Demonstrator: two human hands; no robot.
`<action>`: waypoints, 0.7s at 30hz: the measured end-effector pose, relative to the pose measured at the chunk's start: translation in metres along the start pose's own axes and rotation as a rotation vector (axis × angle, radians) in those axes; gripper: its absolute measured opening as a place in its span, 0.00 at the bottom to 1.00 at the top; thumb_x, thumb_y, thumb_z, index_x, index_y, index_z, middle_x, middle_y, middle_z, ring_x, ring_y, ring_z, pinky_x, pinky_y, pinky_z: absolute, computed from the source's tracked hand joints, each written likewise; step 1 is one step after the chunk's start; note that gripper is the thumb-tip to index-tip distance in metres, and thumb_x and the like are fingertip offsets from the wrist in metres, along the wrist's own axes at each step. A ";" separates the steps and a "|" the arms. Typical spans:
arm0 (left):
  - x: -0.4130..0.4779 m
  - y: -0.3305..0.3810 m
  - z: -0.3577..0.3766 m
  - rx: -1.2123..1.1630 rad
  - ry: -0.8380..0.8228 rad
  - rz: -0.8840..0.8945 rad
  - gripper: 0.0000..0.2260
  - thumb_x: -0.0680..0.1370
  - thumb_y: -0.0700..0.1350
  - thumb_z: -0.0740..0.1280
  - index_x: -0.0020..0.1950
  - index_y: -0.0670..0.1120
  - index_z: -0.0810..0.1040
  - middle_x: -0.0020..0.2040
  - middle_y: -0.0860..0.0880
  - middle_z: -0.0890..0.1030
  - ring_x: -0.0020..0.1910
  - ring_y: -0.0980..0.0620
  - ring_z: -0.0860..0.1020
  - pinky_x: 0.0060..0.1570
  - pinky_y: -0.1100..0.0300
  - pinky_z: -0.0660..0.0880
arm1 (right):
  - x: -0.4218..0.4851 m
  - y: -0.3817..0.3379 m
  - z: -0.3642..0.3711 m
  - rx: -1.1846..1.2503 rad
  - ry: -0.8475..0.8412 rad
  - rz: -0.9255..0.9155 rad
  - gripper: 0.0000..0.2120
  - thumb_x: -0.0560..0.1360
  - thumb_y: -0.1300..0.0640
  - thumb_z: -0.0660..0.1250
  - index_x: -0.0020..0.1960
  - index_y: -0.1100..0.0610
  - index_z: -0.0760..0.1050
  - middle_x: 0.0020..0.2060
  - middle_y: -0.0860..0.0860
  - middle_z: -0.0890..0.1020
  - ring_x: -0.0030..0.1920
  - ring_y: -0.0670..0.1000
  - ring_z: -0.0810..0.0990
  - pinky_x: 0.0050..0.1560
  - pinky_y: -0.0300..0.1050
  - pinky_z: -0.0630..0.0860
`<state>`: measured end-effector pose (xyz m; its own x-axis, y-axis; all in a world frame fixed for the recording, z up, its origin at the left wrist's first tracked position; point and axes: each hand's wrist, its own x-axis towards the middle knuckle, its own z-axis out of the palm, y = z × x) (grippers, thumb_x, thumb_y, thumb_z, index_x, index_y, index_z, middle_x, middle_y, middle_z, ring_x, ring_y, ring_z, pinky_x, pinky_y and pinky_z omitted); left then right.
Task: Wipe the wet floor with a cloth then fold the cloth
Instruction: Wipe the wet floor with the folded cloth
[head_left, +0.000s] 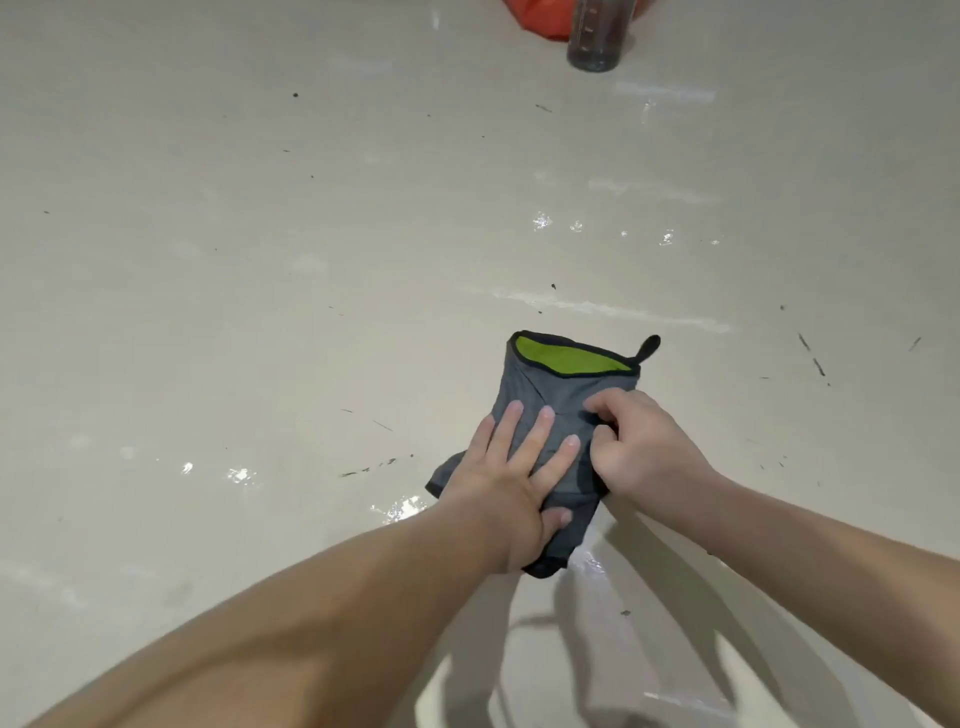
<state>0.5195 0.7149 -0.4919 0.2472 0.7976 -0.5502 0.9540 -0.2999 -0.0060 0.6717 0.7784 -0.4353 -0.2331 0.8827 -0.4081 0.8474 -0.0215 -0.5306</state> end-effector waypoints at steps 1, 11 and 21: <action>-0.007 -0.013 -0.001 0.024 -0.041 0.027 0.33 0.84 0.65 0.43 0.80 0.55 0.27 0.80 0.46 0.26 0.77 0.37 0.26 0.78 0.39 0.35 | -0.003 -0.013 -0.001 -0.041 -0.038 0.014 0.16 0.76 0.55 0.58 0.61 0.52 0.77 0.56 0.51 0.79 0.58 0.53 0.78 0.62 0.53 0.76; -0.113 -0.158 0.051 0.111 -0.050 -0.093 0.35 0.83 0.58 0.50 0.83 0.41 0.39 0.80 0.31 0.33 0.78 0.27 0.35 0.77 0.33 0.44 | -0.019 -0.177 0.071 -0.403 -0.378 -0.062 0.11 0.82 0.53 0.57 0.61 0.53 0.74 0.55 0.51 0.80 0.54 0.54 0.78 0.56 0.48 0.76; -0.170 -0.251 0.146 -0.330 0.445 -0.228 0.34 0.80 0.58 0.55 0.84 0.50 0.53 0.84 0.41 0.47 0.83 0.39 0.41 0.80 0.40 0.44 | -0.017 -0.279 0.198 -0.262 0.006 -0.130 0.05 0.79 0.55 0.59 0.52 0.50 0.73 0.53 0.56 0.78 0.51 0.59 0.78 0.50 0.51 0.75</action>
<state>0.2137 0.5785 -0.5188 0.0099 0.9867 -0.1624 0.9761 0.0257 0.2160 0.3450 0.6765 -0.4272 -0.3457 0.8727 -0.3448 0.9051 0.2132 -0.3680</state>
